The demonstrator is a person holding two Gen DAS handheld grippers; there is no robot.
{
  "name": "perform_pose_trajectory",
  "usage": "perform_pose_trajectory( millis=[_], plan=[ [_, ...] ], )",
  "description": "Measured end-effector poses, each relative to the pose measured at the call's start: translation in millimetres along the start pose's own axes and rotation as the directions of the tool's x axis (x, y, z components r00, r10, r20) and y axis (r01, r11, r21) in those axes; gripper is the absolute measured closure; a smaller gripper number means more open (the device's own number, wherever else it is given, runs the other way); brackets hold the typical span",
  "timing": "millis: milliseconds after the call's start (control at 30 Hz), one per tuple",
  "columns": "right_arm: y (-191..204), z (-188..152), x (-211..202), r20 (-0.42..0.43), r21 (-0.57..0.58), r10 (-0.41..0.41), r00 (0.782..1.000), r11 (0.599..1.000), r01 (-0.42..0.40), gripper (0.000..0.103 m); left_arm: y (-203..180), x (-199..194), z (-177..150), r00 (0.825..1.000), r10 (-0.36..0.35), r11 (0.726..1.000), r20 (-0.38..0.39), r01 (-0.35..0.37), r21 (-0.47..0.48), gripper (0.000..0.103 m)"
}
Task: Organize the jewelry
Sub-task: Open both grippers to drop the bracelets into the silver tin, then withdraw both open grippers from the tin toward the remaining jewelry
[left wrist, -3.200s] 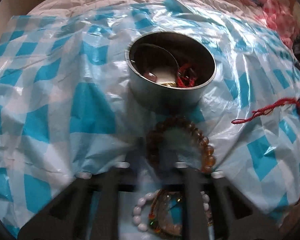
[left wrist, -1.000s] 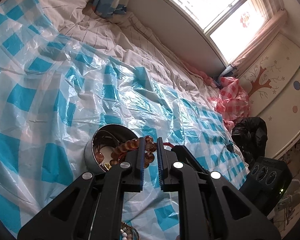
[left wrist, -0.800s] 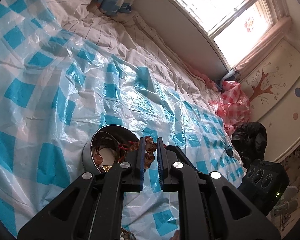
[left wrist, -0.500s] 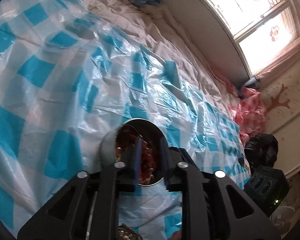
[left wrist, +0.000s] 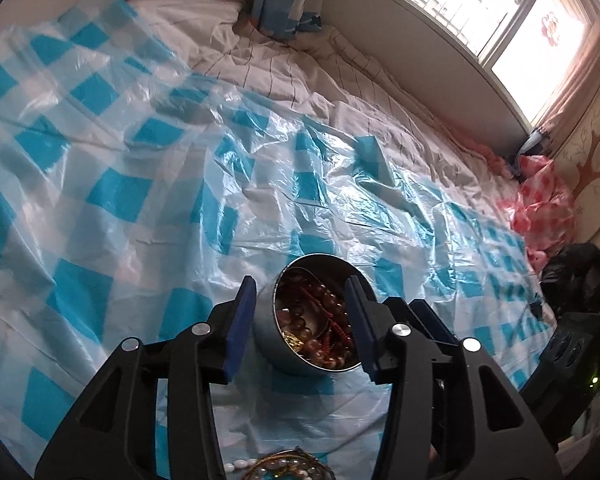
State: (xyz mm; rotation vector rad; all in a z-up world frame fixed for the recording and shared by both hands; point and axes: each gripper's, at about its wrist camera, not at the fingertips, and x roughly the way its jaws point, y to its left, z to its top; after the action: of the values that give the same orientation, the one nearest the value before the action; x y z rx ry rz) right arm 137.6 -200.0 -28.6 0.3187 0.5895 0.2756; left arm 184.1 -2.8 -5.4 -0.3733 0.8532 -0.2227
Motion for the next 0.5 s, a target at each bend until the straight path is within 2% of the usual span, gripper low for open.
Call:
perform_pose_trajectory(
  millis=[300, 500],
  plan=[
    [0.9, 0.2, 1.5, -0.008, -0.003, 0.001, 1.0, 1.0, -0.001, 0.054, -10.4, -9.4, -1.6, 0.995, 0.09, 0.991, 0.038, -0.093, 0.099, 0.054],
    [3.2, -1.0, 1.9, -0.013, -0.011, 0.002, 1.0, 1.0, -0.002, 0.053, -8.1, -17.1, -2.0, 0.992, 0.117, 0.985, 0.056, -0.123, 0.121, 0.051]
  ],
)
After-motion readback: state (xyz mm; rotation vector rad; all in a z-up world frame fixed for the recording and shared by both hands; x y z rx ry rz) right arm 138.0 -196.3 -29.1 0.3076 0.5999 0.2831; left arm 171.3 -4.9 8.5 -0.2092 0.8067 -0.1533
